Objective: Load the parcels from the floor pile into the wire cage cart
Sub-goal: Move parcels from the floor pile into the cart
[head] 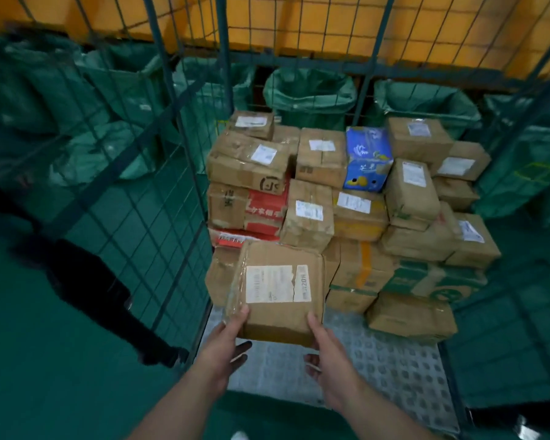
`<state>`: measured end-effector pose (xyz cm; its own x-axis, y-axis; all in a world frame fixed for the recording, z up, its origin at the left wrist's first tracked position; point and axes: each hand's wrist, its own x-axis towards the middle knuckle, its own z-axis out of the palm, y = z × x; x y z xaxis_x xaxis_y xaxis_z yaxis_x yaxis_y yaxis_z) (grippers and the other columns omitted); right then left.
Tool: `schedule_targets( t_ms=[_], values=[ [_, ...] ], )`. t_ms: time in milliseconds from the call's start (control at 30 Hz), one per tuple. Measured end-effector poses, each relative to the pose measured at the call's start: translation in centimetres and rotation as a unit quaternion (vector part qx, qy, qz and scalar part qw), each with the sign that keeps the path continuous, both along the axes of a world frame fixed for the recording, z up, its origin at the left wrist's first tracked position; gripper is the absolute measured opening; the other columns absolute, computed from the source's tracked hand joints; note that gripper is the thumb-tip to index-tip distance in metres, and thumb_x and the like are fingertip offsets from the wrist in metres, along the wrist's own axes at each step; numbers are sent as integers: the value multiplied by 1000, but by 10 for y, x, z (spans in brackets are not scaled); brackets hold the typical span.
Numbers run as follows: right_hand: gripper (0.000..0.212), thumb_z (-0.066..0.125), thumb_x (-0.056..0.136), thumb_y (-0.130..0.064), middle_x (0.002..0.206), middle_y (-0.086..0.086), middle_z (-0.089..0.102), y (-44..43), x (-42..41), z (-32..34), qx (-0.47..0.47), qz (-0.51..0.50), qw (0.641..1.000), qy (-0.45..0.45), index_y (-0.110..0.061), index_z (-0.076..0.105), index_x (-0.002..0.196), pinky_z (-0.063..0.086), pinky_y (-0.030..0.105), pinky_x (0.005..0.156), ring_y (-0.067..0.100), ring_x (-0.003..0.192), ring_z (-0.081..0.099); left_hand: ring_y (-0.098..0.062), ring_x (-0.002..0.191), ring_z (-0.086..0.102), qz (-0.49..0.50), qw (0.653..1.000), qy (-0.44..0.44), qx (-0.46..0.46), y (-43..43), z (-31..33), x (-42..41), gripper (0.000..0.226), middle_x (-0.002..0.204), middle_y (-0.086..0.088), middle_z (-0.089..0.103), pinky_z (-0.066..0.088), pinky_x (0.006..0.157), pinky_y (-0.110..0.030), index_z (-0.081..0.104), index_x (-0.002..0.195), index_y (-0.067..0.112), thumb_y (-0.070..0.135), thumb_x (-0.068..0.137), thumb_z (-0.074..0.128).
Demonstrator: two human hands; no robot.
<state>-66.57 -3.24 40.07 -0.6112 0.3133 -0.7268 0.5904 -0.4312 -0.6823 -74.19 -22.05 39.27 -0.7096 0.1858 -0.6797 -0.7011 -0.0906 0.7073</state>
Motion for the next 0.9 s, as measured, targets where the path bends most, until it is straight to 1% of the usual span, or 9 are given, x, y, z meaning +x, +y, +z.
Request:
schedule_targets(
  t_ms=[100,167,300,467,567,633,733,800,900],
  values=[
    [47,65,86,-66,116,4,64,9,-47,7,11,-55,998,3,-30,61,117,52,43,94,27,107,57,-26,110,64,-20,1000,11,3,21,11,-56,96,136,-7,60,46,110,-48,43,150,22,65,72,77],
    [50,70,83,-64,109,6,63,20,-70,8,5,-98,995,0,-27,63,115,51,39,82,25,97,57,-27,108,65,-18,1000,8,12,37,16,-80,98,133,-7,62,48,107,-46,45,147,23,66,66,78],
    [51,75,81,-61,111,9,61,58,-129,5,0,-123,992,-1,-27,63,117,46,36,73,26,90,56,-26,107,64,-14,1000,2,13,77,22,-132,84,123,-4,66,47,97,-42,50,136,27,66,66,75],
    [44,71,87,-56,120,4,60,106,-200,4,-29,-109,993,39,-31,59,121,44,36,74,26,102,56,-30,111,64,6,1000,11,5,122,32,-192,79,124,-4,66,48,91,-40,51,133,29,67,67,75],
    [54,72,83,-60,123,2,60,133,-256,6,-23,-103,993,56,-33,56,127,48,42,93,27,108,57,-30,108,69,33,998,56,-9,148,44,-242,84,120,-6,71,55,92,-46,54,134,22,67,68,79],
    [47,70,85,-60,117,1,68,146,-289,11,-27,-93,993,71,-33,60,122,50,44,98,27,108,62,-28,103,72,28,996,74,-37,161,49,-277,95,121,-5,72,58,92,-50,52,137,20,76,65,78],
    [32,63,93,-56,103,1,73,164,-331,22,-41,-117,989,87,-31,64,113,51,32,65,22,85,67,-24,102,71,-32,988,104,-112,178,58,-322,97,119,-1,72,56,91,-49,53,136,28,94,66,58],
    [41,62,91,-63,109,2,71,176,-363,26,-34,-127,988,83,-31,63,117,48,32,64,23,90,65,-26,104,71,-65,971,142,-181,187,67,-353,107,120,1,71,57,92,-51,50,141,34,102,59,48],
    [58,63,84,-72,113,-5,69,196,-419,28,-3,-143,986,90,-31,64,125,46,34,68,19,90,62,-32,128,57,-111,915,235,-307,197,67,-409,91,147,-4,55,50,105,-49,38,153,37,84,78,54]
  ],
)
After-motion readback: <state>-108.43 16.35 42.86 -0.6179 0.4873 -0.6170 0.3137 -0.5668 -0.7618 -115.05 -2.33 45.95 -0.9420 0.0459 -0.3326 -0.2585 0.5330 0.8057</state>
